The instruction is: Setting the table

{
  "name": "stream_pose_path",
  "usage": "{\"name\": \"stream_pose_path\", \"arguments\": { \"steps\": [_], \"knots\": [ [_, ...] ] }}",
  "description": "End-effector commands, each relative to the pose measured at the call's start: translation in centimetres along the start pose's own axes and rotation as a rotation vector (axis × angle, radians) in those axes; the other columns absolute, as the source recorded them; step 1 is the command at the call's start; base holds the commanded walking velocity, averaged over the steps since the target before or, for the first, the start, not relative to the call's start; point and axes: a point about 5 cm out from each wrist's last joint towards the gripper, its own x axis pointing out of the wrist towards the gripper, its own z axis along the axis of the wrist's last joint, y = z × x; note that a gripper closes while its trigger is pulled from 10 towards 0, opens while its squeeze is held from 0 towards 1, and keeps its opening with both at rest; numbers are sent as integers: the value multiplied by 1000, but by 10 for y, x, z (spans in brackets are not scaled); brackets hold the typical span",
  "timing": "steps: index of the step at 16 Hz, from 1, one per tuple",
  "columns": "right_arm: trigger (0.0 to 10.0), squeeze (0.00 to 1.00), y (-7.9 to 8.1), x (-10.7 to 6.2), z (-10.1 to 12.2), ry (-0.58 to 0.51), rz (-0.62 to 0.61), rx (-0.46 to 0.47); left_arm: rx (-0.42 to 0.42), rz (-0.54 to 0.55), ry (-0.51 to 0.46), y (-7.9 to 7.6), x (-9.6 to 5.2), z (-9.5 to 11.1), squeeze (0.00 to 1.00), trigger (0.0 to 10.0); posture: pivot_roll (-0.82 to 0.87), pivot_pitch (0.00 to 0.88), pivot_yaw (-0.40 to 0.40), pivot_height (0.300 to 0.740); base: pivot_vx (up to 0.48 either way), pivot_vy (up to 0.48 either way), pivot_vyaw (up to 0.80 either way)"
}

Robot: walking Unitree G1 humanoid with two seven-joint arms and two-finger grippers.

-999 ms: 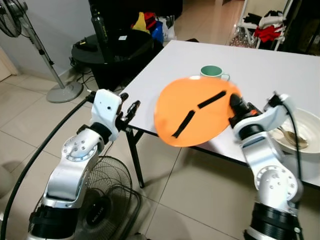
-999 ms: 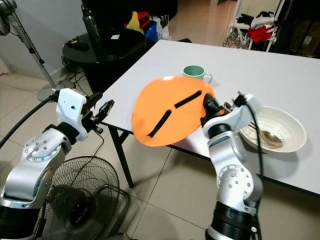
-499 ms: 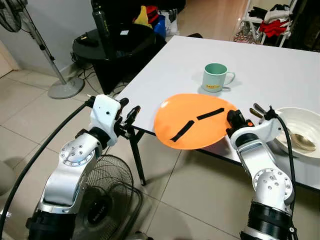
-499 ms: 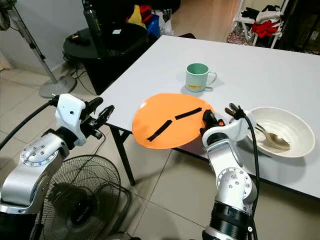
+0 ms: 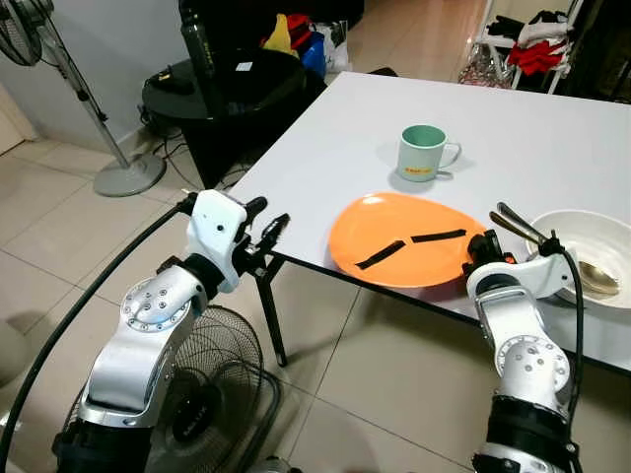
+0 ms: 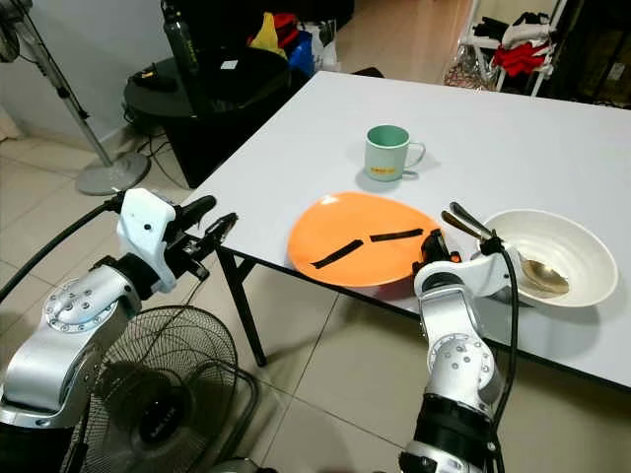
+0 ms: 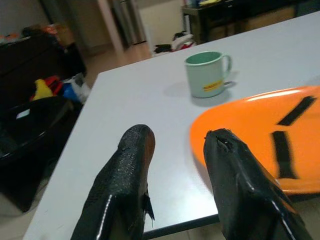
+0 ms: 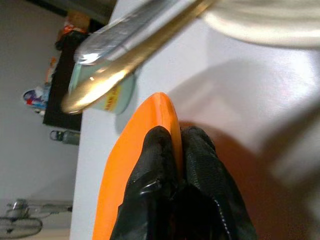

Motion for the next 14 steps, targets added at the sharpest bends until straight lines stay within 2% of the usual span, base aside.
{"name": "stream_pose_path", "arguments": {
  "steps": [1, 7, 9, 12, 13, 14],
  "knots": [
    [10000, 0, 18, 5, -4, -22, 57, 55, 3, -25, 6, -2, -3, 0, 0, 10000, 51, 0, 104, 740, 0, 0, 0],
    [10000, 0, 18, 24, 4, -149, 45, 75, -5, -82, -28, -9, -2, 4, 0, 10000, 57, 0, 111, 740, 0, 0, 0],
    [10000, 0, 12, 32, 3, -206, 1, 36, -5, -86, -26, -9, -1, 3, 0, 10000, 57, 0, 113, 740, 0, 0, 0],
    [10000, 0, 7, 33, 3, -234, -13, 4, -7, -88, -27, -9, 0, 3, 0, 10000, 51, 0, 116, 740, 0, 0, 0],
    [10000, 475, 6, 34, 3, -239, -8, -2, -7, -90, -28, -9, 0, 3, 0, 10000, 51, 0, 116, 740, 0, 0, 0],
    [10000, 1000, 6, 34, 3, -250, 6, -7, -9, -95, -31, -10, 1, 3, 0, 10000, 51, 0, 115, 740, 0, 0, 0]
  ]
}}
